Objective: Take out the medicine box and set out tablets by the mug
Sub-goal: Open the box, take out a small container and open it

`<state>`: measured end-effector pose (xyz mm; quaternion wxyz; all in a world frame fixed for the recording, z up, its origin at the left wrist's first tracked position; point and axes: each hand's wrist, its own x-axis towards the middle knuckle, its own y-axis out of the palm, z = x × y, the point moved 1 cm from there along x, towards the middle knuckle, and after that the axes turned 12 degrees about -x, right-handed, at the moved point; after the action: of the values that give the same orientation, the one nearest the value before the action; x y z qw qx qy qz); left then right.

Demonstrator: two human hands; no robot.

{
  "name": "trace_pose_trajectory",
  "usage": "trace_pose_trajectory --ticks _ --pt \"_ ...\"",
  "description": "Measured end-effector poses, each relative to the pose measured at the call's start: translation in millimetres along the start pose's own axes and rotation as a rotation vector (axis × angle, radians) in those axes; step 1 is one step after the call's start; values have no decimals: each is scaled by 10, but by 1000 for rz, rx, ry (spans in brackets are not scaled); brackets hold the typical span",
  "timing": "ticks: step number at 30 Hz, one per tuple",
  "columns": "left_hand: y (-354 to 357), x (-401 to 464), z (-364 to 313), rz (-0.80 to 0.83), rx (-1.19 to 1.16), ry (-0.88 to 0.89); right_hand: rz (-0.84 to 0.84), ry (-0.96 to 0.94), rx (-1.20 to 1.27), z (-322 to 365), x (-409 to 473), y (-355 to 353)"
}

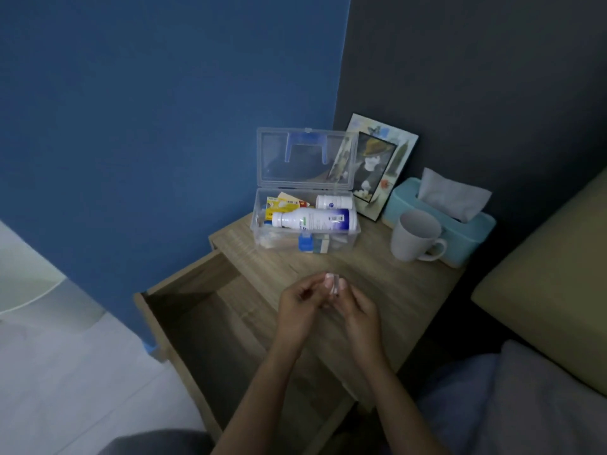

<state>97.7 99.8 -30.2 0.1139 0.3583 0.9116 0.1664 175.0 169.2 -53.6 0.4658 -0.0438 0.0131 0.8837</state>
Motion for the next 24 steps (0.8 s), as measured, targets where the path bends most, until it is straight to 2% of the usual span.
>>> trace_pose_trajectory --ticks 4,7,14,20,24 --pt "-31 -85 101 37 26 -30 -3 1 -42 -20 -60 9" --pt "-72 -117 142 66 182 46 -34 4 -52 -31 -88 40" --pt "-51 -131 250 -49 346 116 -117 48 28 -124 -185 160" --pt "-99 -120 239 -114 316 5 -108 31 -44 -157 -219 243" --pt "-116 -152 205 -84 248 26 -132 53 -41 -197 -189 190"
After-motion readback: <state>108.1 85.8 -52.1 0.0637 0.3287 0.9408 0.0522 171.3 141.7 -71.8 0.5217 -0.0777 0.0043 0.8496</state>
